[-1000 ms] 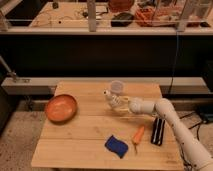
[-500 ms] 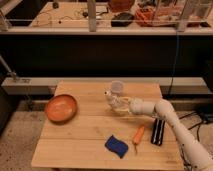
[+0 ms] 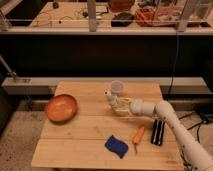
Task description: Stand the bottle upright
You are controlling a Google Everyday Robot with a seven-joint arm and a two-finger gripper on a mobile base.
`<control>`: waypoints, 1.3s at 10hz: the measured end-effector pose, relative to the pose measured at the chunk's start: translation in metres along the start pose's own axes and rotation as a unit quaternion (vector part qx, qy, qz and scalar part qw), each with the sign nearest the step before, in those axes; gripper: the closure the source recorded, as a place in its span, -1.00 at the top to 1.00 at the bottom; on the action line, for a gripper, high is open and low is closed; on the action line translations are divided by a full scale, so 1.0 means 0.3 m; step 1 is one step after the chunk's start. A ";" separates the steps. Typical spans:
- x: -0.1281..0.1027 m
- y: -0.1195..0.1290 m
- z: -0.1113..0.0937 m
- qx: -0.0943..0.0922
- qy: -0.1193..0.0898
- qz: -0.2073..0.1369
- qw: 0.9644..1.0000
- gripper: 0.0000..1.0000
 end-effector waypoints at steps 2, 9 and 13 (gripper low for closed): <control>0.006 0.002 -0.003 0.003 0.001 0.003 1.000 -0.93; 0.021 0.012 -0.006 0.011 0.005 0.013 1.000 -0.93; 0.030 0.015 -0.009 0.017 0.006 0.019 1.000 -0.93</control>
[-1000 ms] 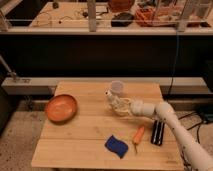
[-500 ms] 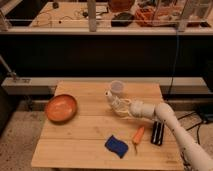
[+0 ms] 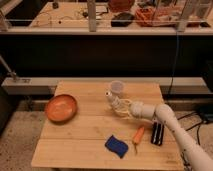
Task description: Stand the bottle upright
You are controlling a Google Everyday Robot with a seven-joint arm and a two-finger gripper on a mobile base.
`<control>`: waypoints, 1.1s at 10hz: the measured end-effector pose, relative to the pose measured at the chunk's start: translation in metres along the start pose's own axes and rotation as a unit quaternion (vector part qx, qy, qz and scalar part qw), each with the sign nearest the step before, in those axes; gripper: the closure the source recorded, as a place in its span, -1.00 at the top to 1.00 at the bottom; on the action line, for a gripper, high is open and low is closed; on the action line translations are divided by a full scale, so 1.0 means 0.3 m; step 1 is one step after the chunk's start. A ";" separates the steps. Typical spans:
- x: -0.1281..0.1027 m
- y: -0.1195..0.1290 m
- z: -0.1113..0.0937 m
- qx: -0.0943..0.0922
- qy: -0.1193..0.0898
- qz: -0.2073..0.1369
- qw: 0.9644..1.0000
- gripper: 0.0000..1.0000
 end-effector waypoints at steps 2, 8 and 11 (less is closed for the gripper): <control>0.004 0.002 -0.002 0.003 0.001 0.003 1.000 -0.93; 0.012 0.009 -0.009 0.009 0.005 0.011 1.000 -0.93; 0.019 0.016 -0.015 0.013 0.008 0.020 1.000 -0.93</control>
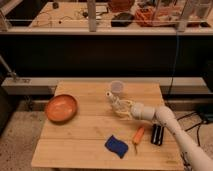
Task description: Stand the bottle upright
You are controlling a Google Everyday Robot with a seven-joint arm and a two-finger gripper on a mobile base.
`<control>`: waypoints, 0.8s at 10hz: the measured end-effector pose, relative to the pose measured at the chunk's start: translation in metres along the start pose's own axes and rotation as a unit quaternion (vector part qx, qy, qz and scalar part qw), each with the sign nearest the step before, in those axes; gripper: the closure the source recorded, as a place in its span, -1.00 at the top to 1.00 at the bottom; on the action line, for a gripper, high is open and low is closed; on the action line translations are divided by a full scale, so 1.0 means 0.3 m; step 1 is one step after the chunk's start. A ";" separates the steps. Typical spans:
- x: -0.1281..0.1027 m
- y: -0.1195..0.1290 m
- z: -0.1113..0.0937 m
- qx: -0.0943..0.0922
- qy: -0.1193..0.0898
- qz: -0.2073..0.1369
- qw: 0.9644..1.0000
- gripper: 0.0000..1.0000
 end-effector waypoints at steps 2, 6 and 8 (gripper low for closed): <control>0.003 -0.001 -0.006 0.001 0.001 0.001 1.000 -0.93; 0.003 0.001 -0.003 0.000 0.001 0.001 1.000 -0.93; 0.008 0.003 -0.007 0.003 0.002 0.004 1.000 -0.93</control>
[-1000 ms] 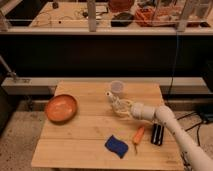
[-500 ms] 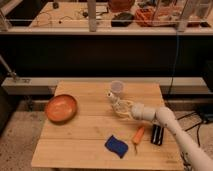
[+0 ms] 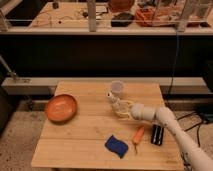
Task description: Stand the bottle upright
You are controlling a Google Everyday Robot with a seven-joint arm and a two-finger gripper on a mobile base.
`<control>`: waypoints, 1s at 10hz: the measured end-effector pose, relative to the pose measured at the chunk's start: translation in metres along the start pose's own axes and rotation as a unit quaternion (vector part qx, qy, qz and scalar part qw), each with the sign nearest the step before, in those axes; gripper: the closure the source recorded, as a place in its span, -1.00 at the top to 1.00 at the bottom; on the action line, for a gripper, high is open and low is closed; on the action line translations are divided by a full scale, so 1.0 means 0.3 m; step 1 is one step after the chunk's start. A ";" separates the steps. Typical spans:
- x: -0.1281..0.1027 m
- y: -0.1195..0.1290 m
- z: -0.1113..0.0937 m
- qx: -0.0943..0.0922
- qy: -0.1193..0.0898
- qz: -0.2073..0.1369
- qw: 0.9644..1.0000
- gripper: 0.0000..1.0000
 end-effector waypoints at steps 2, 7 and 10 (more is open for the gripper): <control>0.000 -0.001 -0.003 0.000 0.001 0.000 1.000 -0.93; 0.005 0.002 -0.007 0.002 0.003 0.003 1.000 -0.93; 0.004 0.002 -0.005 0.002 0.003 0.003 1.000 -0.93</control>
